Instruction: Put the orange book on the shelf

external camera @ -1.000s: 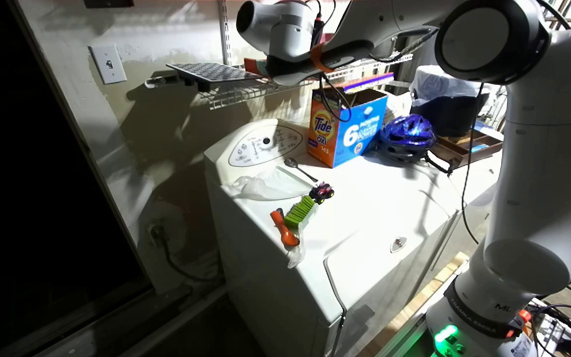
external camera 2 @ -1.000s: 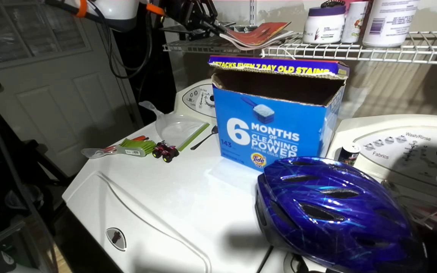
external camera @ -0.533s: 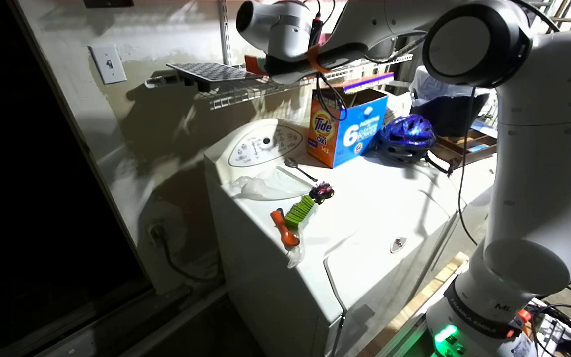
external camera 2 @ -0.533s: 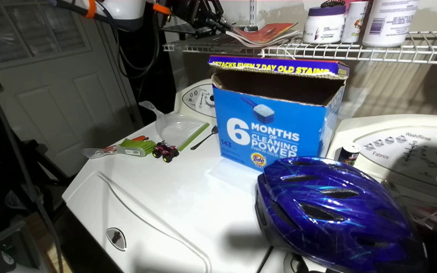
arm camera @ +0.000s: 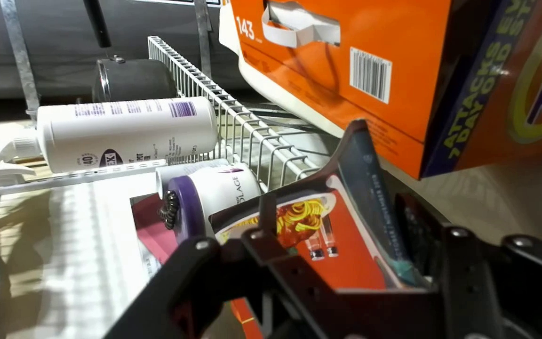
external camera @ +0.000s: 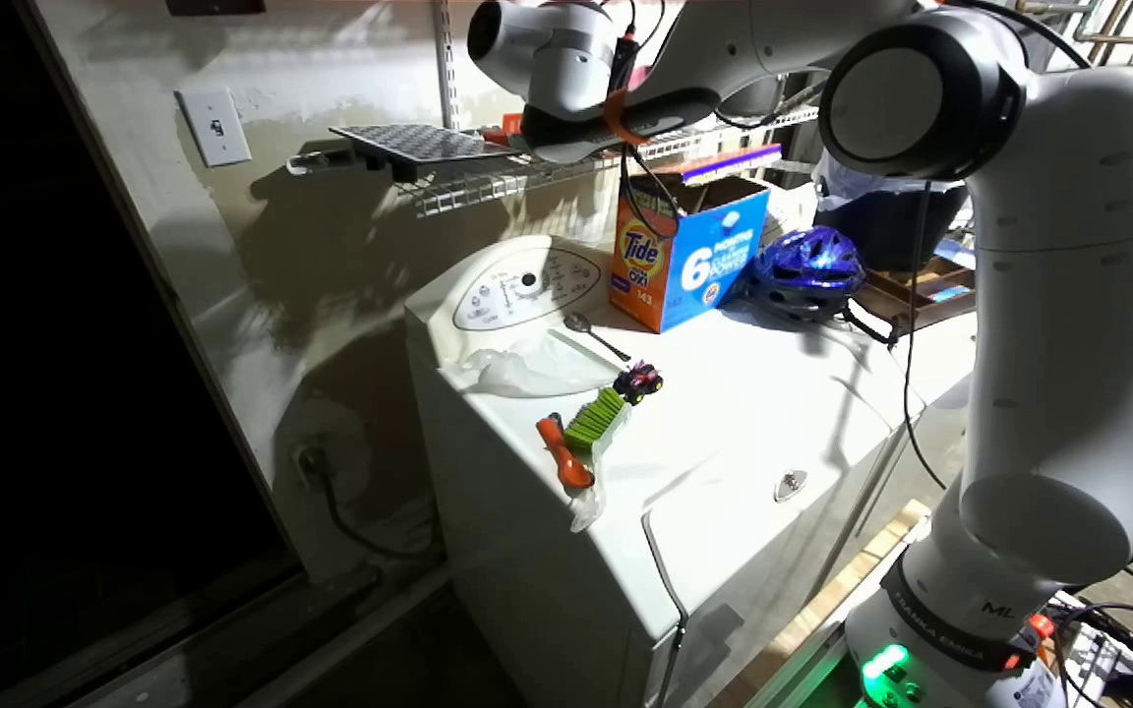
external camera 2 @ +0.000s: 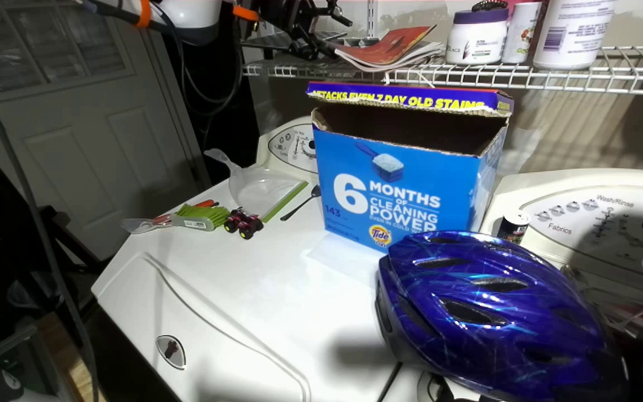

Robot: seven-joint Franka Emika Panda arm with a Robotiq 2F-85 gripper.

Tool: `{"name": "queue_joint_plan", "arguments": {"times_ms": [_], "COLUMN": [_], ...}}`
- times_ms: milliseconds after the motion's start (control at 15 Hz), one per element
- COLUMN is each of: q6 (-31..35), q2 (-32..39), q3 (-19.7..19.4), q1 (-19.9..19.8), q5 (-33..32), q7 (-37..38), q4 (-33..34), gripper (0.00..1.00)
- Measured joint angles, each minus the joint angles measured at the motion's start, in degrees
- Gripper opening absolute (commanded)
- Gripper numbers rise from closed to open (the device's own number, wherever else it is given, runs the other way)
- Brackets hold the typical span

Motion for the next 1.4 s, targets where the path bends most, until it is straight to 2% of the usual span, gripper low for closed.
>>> {"name": "queue_joint_plan", "arguments": {"times_ms": [67,467,1400], "q6": [0.0,-0.68,-8.54], "q2": [0.08,0.08,-1.39], "q3": [-0.04,-0.04,-0.02], "q1": [0.0,0.0,-0.18], "q5": [0.0,1.23,8.16], "q7": [0.05,-1.72,-17.75], "q4": [0.26,0.98,1.67], "gripper": [1.0,1.0,1.0]}}
